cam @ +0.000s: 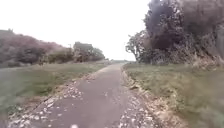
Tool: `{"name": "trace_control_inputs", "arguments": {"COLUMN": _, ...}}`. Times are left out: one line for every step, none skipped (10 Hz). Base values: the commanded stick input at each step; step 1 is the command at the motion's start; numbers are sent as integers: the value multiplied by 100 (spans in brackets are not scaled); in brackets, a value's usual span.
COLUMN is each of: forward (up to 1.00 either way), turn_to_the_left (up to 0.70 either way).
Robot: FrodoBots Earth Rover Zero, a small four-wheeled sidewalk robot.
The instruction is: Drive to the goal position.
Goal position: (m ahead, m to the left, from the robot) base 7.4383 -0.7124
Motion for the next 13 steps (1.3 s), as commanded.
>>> {"name": "trace_control_inputs", "arguments": {"forward": 100, "turn_to_the_left": 24}}
{"name": "trace_control_inputs", "arguments": {"forward": 100, "turn_to_the_left": 40}}
{"name": "trace_control_inputs", "arguments": {"forward": 100, "turn_to_the_left": 33}}
{"name": "trace_control_inputs", "arguments": {"forward": 100, "turn_to_the_left": 26}}
{"name": "trace_control_inputs", "arguments": {"forward": 100, "turn_to_the_left": 0}}
{"name": "trace_control_inputs", "arguments": {"forward": 100, "turn_to_the_left": 0}}
{"name": "trace_control_inputs", "arguments": {"forward": 100, "turn_to_the_left": 0}}
{"name": "trace_control_inputs", "arguments": {"forward": 100, "turn_to_the_left": 0}}
{"name": "trace_control_inputs", "arguments": {"forward": 100, "turn_to_the_left": 0}}
{"name": "trace_control_inputs", "arguments": {"forward": 100, "turn_to_the_left": 0}}
{"name": "trace_control_inputs", "arguments": {"forward": 100, "turn_to_the_left": 0}}
{"name": "trace_control_inputs", "arguments": {"forward": 100, "turn_to_the_left": 0}}
{"name": "trace_control_inputs", "arguments": {"forward": 100, "turn_to_the_left": 0}}
